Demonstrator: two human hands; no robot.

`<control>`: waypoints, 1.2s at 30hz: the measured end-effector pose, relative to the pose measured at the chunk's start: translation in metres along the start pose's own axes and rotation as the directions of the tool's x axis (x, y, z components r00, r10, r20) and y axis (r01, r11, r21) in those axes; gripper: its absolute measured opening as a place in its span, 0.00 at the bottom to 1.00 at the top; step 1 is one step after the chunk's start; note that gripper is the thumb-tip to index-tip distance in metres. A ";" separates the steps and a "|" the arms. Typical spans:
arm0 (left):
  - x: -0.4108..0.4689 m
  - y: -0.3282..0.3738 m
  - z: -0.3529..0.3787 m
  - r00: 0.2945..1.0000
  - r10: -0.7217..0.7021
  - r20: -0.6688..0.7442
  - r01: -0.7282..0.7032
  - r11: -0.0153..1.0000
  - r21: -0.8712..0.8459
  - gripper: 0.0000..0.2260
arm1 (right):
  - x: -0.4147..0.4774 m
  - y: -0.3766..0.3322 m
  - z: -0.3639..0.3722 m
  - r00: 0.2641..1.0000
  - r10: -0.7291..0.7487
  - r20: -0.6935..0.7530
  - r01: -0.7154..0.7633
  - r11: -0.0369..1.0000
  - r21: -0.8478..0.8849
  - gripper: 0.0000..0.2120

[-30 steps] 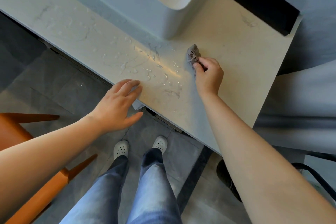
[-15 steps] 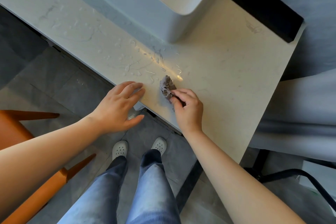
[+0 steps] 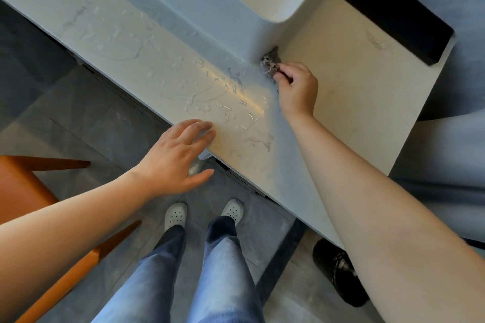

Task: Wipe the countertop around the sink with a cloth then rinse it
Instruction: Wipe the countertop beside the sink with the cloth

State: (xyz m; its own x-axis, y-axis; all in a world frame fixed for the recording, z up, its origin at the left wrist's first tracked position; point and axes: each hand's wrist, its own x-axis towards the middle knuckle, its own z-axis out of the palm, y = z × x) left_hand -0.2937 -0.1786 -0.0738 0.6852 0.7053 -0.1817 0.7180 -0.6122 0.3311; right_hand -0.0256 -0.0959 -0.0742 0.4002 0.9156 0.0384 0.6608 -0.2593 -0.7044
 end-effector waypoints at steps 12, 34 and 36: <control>-0.001 -0.003 -0.004 0.999 0.029 0.021 -0.029 1.000 -0.005 0.33 | -0.074 -0.007 0.012 0.987 -0.128 0.097 0.127 0.992 0.018 0.10; -0.003 0.001 -0.006 0.988 0.064 0.142 -0.082 0.988 0.129 0.42 | -0.238 0.056 -0.102 0.723 0.421 -0.548 -0.383 0.904 0.189 0.09; -0.003 0.000 -0.005 0.988 0.071 0.140 -0.090 0.987 0.130 0.42 | -0.249 0.064 -0.100 0.671 0.463 -0.579 -0.447 0.876 0.181 0.10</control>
State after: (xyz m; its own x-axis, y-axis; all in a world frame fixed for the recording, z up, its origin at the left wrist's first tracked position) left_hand -0.2966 -0.1790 -0.0681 0.7449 0.6029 -0.2858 0.6636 -0.7142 0.2228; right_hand -0.0194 -0.3718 -0.0578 0.9420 0.3170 0.1104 0.2848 -0.5806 -0.7627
